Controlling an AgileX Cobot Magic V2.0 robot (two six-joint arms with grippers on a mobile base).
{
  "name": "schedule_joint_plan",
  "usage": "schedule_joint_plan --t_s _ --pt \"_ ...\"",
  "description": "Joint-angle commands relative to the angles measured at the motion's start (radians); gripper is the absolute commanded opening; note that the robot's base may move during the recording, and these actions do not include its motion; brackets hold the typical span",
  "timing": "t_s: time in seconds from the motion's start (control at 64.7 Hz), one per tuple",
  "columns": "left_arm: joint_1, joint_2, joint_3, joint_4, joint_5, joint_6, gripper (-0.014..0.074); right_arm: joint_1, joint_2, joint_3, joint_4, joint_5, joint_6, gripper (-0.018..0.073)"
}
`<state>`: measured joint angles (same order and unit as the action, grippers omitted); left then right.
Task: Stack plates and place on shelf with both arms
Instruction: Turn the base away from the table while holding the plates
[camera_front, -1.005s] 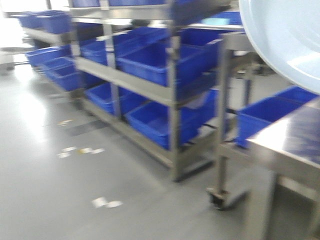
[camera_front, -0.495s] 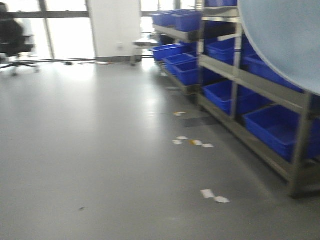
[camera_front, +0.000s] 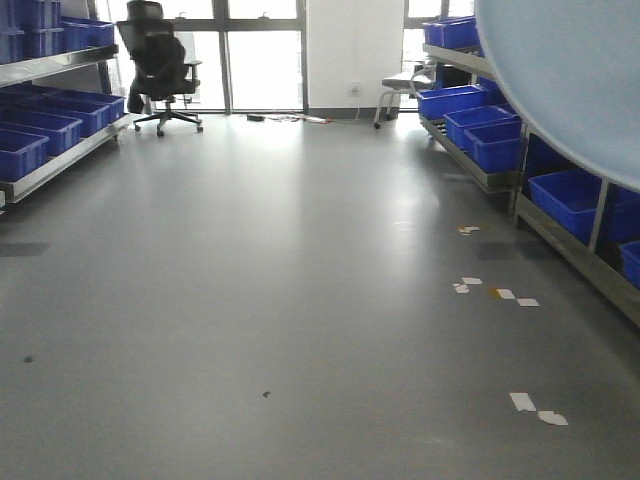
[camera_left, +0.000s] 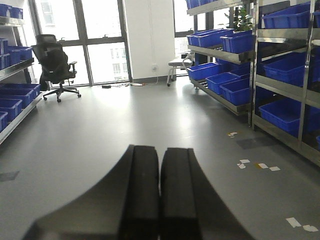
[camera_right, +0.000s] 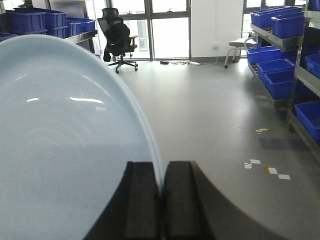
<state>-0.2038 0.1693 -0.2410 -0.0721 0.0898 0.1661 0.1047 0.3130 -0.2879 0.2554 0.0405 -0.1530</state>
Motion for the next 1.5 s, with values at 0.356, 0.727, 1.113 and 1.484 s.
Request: schedule_joint_plan --t_s 0.356,0.727,1.113,1.484 --pt "0.002 0.010 -0.030 -0.002 -0.082 -0.004 0.0082 -0.007 0.002 -0.032 0.007 -0.097 -0.004 0.0048" --pt "0.002 0.010 -0.030 -0.002 -0.082 -0.004 0.0082 -0.007 0.002 -0.032 0.007 -0.097 -0.004 0.0048" --pt "0.002 0.010 -0.030 -0.002 -0.082 -0.004 0.0082 -0.007 0.002 -0.032 0.007 -0.097 -0.004 0.0048" --pt "0.002 0.010 -0.030 -0.002 -0.082 -0.004 0.0082 -0.007 0.002 -0.032 0.007 -0.097 -0.004 0.0048"
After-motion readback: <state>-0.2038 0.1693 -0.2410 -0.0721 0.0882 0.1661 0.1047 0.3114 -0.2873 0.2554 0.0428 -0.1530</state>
